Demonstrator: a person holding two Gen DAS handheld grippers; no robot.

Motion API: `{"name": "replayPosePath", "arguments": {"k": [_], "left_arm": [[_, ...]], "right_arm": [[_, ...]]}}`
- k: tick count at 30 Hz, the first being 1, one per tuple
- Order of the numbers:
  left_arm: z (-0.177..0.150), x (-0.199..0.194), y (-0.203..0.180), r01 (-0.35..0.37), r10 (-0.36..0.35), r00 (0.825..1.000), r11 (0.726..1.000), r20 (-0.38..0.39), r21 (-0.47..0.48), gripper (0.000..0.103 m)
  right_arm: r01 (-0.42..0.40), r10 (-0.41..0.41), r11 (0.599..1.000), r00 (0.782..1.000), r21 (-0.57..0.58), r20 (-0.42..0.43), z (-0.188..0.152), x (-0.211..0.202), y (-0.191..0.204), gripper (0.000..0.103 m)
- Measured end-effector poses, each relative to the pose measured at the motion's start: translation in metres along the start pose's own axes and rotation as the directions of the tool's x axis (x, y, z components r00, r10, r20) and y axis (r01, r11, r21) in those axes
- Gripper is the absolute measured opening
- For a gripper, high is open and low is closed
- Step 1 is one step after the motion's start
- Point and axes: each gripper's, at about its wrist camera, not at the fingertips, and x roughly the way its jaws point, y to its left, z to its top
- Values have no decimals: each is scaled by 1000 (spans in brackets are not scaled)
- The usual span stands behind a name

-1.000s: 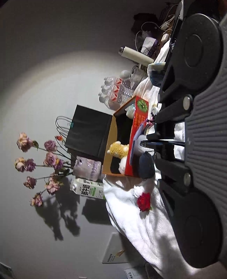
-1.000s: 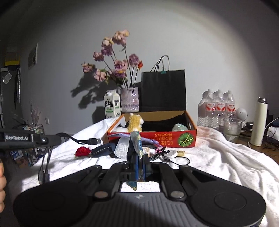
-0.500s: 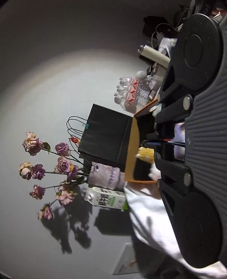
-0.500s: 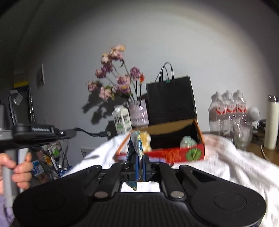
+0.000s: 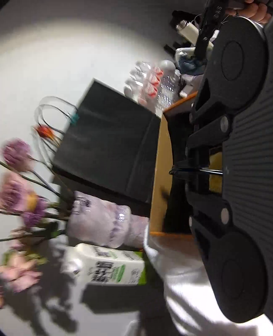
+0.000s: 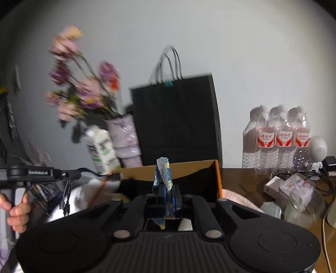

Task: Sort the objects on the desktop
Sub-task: 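Carry the bottle into the cardboard box and open the right tool, then withdraw both tools from the box back over the towel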

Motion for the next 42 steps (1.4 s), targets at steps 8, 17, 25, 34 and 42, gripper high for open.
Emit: {"name": "replayPosePath", "arguments": {"k": [8,17,25,34,42], "left_arm": [[10,95,45,-87,85,989,996,-121,-10,4],[2,124,48,-172,183,976,980,-119,96,46],[16,68,24,-196,201,979,974,-31,112,80],[-9,-29,-17,-194,193,981,976,20,97,102],[-65,-76,-52,-251,246,968,954,55,161,103]], "right_arm": [[114,-121,992,981,-51,-150,20,129,-11,4],[257,-277,959,937,-117,-213,11,203,-11,18],[256,-256,967,962,-17,-98,17,141,-7,58],[167,-168,986,983,-17,-72,-5,34,8,76],[141,-145,987,988,-76,-49,-43,-25,40,78]]}}
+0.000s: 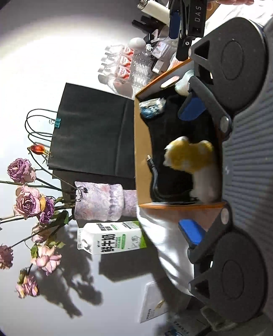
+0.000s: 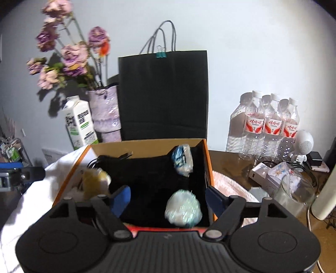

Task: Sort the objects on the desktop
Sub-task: 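Withdraw both tools from the box back over the towel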

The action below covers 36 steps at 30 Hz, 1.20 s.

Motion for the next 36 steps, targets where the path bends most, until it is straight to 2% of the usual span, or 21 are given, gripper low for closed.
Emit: {"name": "replayPosePath", "arguments": {"k": [2,6,11,14,17,22,26,29,33,36], "left_arm": [[-11,-10,-1,8,-8,1000,1000,7,-14,103],[-37,-31,-8,-24,24,1000,1000,12,-8,103],[-76,-73,-14,29,-28,998,999,58,-18,103],[-111,-105,-19,32,-36,993,999,115,30,103],[-154,-128,-28,18,-33,988,995,148,99,103],[-210,-153,-35,-33,15,983,995,184,96,103],[-234,-167,-33,-71,55,978,995,202,73,103],[-247,-170,-34,-60,43,979,995,199,81,103],[-262,-167,-38,-31,20,988,997,153,69,103],[-271,-167,-40,-20,10,989,997,149,69,103]], "right_arm": [[0,0,1000,1000,-7,7,-11,-12,7,79],[-20,21,1000,999,-23,48,-34,-38,18,80],[-47,48,999,997,-19,67,-64,-70,23,83],[-53,52,999,994,4,93,-90,-98,22,83],[-104,103,995,982,-6,157,-129,-129,24,90],[-22,27,999,983,-26,179,-188,-157,38,93],[34,-29,999,985,-24,168,-227,-167,46,94],[87,-81,996,984,-31,157,-251,-173,49,94],[78,-69,996,984,-45,162,-271,-181,53,94],[65,-56,997,984,-50,168,-277,-183,58,94]]}}
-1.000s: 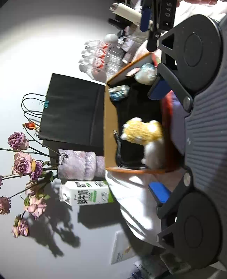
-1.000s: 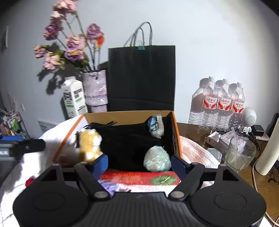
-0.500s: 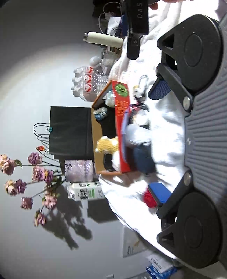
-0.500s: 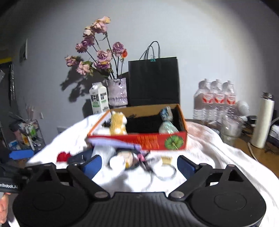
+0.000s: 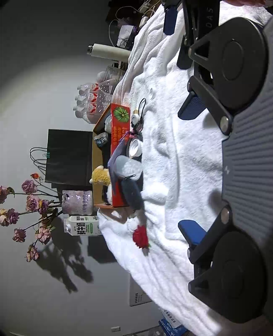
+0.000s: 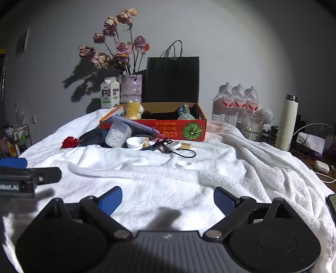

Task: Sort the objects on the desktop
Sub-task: 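Withdraw both tools from the box back over the towel, then grasp the red rose with the left tool while the right tool grasps a white bottle cap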

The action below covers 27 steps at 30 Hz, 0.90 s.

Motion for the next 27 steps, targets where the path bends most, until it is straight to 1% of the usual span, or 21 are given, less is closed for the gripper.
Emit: {"name": "replayPosePath", "arguments": {"k": [3,10,20,24,27], "left_arm": [[-5,4,-3,5,-4,1000,1000,-17,16,103],[-10,13,-3,12,-12,999,1000,-52,-2,103],[-1,30,9,8,-12,997,999,-75,-45,103],[11,40,25,6,-11,997,998,-75,-69,103],[29,52,52,6,-10,999,996,-44,-93,103]], "right_arm": [[-1,1,1000,1000,-1,-10,-2,5,3,94],[-2,3,1000,999,8,-35,-7,13,5,93],[-13,14,1000,998,26,-66,-2,31,1,92],[-15,17,999,996,29,-84,1,42,-3,92],[-14,17,999,996,33,-85,10,53,-8,90]]}}
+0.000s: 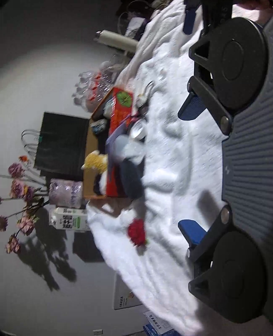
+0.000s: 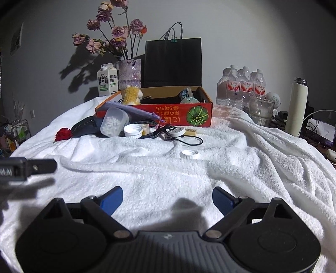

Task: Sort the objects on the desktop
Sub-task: 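Grasp the red rose with the left tool while the right tool grasps a white bottle cap, then lift the rose and the cap and move both toward the box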

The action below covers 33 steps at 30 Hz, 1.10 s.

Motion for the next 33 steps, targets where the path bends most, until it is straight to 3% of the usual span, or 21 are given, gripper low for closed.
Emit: {"name": "replayPosePath", "arguments": {"k": [2,4,9,12,16,17,19,21,25,28,33], "left_arm": [[16,12,22,-9,9,1000,1000,13,4,97],[31,28,43,-58,58,998,998,-4,5,83],[58,71,85,-77,78,997,996,-17,34,83],[65,104,103,-90,90,994,996,-69,8,83],[67,133,113,-36,31,993,999,-117,-40,81],[67,138,111,-28,23,991,999,-129,-37,78],[65,145,109,-28,23,990,999,-138,-29,54],[63,152,111,-29,21,986,999,-168,-45,49],[64,145,115,-34,25,989,997,-145,-64,39],[66,125,110,-56,51,994,997,-102,-49,38],[66,76,88,-33,32,999,998,-15,-59,37]], "right_arm": [[9,-9,1000,1000,-1,2,8,9,-4,86],[20,-21,1000,1000,2,5,15,20,-7,85],[35,-35,999,999,11,1,33,49,-14,76],[55,-55,998,998,19,-12,43,67,-17,71],[86,-85,996,996,26,-38,50,89,-22,58],[86,-84,996,995,38,-49,51,94,-23,52],[73,-68,996,995,59,-73,51,102,-26,40],[60,-55,996,995,66,-86,50,106,-26,33],[57,-53,997,995,48,-83,47,108,-22,28],[46,-42,998,997,49,-65,49,101,-22,28],[21,-21,1000,1000,12,-19,52,78,-11,28]]}}
